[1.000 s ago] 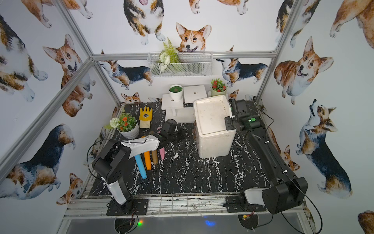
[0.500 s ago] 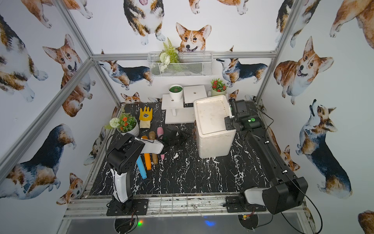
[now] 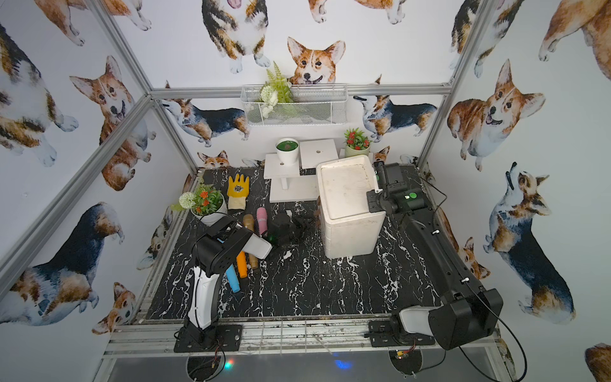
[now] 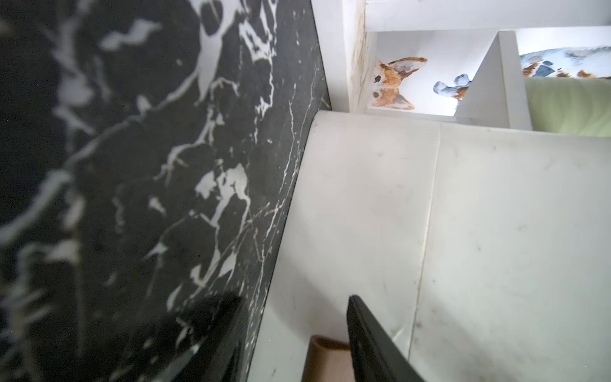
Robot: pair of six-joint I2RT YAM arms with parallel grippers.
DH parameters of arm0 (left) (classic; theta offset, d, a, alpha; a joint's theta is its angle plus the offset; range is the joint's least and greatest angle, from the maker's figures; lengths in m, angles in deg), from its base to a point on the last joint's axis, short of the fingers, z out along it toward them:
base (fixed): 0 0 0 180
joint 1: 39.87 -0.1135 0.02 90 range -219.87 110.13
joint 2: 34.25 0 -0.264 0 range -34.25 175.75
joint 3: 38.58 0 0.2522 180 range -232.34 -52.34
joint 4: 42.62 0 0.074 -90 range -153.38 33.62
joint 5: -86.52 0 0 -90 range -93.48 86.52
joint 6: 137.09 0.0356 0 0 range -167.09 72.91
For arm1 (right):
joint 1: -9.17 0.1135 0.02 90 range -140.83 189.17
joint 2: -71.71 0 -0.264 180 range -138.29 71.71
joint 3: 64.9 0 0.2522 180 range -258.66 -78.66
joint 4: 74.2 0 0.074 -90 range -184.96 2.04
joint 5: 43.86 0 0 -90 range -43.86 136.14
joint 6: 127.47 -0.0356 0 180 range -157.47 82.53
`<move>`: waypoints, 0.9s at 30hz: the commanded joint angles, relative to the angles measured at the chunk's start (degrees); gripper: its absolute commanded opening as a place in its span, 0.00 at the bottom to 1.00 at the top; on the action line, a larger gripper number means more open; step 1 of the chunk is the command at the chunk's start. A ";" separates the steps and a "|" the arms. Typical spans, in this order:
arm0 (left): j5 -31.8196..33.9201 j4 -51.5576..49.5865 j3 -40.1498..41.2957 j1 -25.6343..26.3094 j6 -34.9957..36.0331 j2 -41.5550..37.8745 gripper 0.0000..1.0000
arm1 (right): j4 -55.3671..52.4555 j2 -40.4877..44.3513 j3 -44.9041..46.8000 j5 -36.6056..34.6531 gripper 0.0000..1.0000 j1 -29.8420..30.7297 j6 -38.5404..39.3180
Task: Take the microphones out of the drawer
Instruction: Open the drawer in the storage box.
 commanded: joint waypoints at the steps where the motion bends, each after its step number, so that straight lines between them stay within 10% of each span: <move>1: 0.94 1.63 0.04 0.20 -1.75 0.49 0.53 | -13.45 -1.60 1.43 3.75 0.25 0.63 0.48; 18: 1.19 3.18 -1.15 1.79 -4.08 -0.26 0.46 | -13.36 -1.69 1.62 3.41 0.25 0.82 0.48; 27: 1.73 4.64 -0.33 1.77 -4.41 -0.04 0.17 | -13.36 -1.34 1.88 2.96 0.25 0.91 0.50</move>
